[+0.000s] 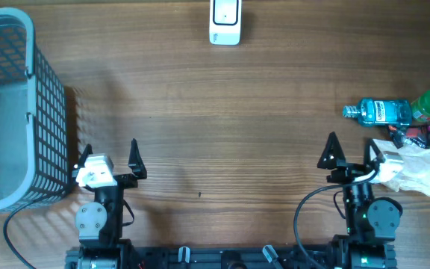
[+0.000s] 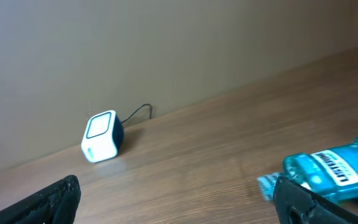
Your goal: Scan the item barcode
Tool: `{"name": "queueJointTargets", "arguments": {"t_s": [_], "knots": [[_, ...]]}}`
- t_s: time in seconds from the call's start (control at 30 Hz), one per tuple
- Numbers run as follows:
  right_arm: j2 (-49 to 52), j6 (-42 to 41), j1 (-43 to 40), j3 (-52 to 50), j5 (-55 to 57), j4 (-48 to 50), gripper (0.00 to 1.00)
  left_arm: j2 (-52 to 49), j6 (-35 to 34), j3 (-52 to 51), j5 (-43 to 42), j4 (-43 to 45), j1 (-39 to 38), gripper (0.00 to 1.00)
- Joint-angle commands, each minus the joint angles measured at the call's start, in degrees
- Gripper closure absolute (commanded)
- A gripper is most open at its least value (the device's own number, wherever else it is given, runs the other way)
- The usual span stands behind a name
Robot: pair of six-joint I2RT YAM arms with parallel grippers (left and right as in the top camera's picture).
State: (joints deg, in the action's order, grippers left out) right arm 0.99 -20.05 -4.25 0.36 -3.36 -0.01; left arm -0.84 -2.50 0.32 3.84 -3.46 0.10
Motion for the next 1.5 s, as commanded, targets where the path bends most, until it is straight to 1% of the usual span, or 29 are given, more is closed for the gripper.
{"name": "queueJointTargets", "arguments": {"t_s": [0.0, 0.13, 1.47], "knots": [[-0.9, 0.5, 0.5, -0.1, 0.8, 0.2, 0.0, 0.7, -0.6, 0.0, 0.7, -0.2, -0.4, 0.0], [-0.9, 0.5, 0.5, -0.1, 0.7, 0.2, 0.0, 0.7, -0.6, 0.0, 0.8, -0.2, 0.5, 0.0], [-0.7, 0.5, 0.2, -0.1, 0.8, 0.1, 0.0, 0.5, -0.6, 0.0, 0.7, -0.3, 0.5, 0.0]]}}
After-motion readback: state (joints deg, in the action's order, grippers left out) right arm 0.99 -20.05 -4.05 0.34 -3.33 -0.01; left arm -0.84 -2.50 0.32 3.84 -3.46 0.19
